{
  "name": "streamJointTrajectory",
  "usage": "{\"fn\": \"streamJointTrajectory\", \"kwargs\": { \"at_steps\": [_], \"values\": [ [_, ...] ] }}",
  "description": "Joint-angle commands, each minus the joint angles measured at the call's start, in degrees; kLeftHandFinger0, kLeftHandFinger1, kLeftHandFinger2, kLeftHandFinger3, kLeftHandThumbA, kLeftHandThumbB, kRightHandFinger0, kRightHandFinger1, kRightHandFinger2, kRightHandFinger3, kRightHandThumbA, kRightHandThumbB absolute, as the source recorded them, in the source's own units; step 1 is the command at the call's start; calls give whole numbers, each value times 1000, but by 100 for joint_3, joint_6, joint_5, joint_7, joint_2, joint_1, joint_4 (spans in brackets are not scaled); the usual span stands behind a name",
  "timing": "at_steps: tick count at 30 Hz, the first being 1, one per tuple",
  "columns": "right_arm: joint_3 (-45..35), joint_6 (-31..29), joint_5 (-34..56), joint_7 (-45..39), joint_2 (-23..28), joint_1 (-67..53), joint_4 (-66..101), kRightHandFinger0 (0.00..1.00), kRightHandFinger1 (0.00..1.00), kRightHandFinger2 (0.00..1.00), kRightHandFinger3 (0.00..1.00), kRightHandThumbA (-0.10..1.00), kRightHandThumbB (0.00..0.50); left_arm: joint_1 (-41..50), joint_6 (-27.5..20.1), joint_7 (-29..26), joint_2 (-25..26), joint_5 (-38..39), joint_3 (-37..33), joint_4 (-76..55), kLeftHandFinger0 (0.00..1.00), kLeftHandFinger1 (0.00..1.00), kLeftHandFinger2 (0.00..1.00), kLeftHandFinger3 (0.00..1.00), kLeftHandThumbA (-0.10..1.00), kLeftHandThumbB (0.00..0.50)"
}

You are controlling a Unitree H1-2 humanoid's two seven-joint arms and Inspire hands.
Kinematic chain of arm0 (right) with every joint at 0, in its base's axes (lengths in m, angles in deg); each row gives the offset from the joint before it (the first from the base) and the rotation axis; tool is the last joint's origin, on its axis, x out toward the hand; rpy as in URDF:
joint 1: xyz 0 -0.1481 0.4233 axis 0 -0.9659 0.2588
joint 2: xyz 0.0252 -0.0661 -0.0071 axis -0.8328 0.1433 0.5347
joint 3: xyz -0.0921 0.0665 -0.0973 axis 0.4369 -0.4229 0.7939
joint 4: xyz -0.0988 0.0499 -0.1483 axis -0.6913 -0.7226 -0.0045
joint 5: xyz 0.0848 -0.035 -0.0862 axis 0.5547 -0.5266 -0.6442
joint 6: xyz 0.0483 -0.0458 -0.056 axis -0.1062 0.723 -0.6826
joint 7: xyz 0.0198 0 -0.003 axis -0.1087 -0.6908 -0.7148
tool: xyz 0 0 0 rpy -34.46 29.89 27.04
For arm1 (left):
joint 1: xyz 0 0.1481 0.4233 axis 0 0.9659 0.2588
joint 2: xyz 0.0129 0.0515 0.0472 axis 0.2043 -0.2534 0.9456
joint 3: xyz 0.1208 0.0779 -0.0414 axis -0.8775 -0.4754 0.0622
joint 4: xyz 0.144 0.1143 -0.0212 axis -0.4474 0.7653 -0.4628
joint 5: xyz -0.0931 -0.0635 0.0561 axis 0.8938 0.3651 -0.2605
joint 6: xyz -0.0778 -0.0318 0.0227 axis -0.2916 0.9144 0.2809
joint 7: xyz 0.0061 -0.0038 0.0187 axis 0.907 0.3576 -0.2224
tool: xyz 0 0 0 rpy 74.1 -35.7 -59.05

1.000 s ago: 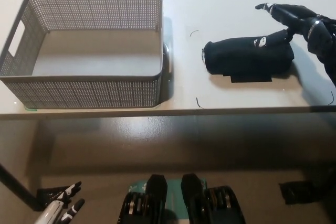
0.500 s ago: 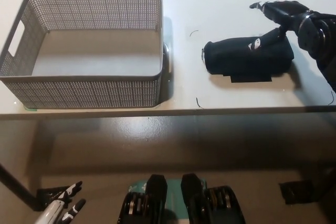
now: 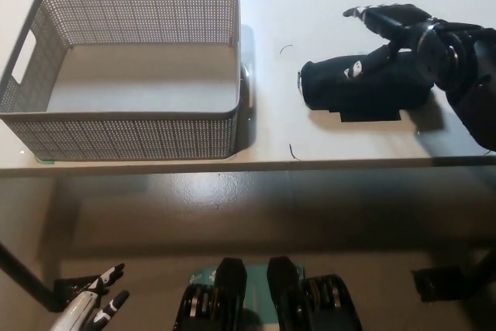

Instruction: Use the right hand to pick up the pencil case on the right hand side and put it into a grey container on the left side

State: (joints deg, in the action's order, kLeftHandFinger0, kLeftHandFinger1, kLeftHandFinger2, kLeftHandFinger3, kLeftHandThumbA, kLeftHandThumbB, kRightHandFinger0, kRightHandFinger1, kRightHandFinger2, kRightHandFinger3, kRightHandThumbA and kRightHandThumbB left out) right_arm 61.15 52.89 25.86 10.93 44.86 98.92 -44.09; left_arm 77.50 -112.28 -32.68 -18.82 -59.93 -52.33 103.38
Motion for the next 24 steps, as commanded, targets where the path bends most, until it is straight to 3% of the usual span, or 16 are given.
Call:
{"fn": "streamJointTrajectory", "kwargs": {
  "at_steps": [1, 24],
  "values": [
    [-31, -94, -112, 11, -41, 504, -90, 1000, 1000, 1000, 1000, 1000, 500, -86, -116, 42, 140, 14, 44, -125, 1000, 1000, 1000, 1000, 1000, 471],
    [229, -938, -258, 957, -765, 722, -2502, 1000, 1000, 1000, 1000, 982, 500, -281, -186, 64, 208, -41, 94, -248, 1000, 1000, 1000, 1000, 1000, 478]
  ]
}}
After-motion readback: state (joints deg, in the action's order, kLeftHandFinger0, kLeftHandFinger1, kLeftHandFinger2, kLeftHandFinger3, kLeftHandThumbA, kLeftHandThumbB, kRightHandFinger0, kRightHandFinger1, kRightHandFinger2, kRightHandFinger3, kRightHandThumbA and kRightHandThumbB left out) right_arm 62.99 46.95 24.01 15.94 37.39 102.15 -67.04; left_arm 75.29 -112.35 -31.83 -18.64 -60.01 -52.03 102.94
